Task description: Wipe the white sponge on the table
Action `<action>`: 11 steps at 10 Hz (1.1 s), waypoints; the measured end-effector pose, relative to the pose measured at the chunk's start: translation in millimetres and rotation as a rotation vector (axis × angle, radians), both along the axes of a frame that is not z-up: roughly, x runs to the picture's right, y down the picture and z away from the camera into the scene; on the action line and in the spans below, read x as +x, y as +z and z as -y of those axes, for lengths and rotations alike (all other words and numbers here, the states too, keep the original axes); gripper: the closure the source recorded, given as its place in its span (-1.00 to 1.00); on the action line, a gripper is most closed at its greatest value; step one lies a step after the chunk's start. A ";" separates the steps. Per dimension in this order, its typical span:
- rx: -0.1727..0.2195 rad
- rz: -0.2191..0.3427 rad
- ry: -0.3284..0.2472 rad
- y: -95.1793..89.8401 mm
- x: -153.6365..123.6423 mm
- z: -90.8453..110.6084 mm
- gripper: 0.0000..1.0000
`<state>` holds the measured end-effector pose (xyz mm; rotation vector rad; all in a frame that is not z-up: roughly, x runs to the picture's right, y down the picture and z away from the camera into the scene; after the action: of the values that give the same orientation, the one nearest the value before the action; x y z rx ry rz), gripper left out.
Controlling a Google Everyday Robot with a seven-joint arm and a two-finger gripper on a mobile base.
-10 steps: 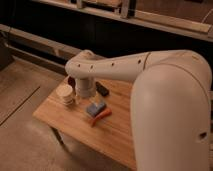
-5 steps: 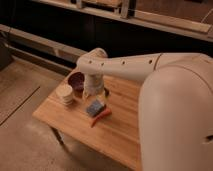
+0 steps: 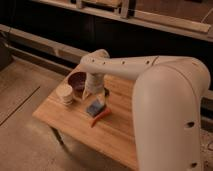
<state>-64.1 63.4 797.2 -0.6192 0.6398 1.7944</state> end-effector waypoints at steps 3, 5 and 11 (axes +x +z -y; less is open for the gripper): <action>-0.038 -0.003 -0.023 15.6 2.0 -11.1 -0.30; -0.062 -0.010 -0.028 24.5 6.5 -17.2 -0.30; -0.109 -0.012 -0.036 40.3 0.3 -27.4 -0.30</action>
<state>-63.7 90.9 837.5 -0.6664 0.7562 1.7400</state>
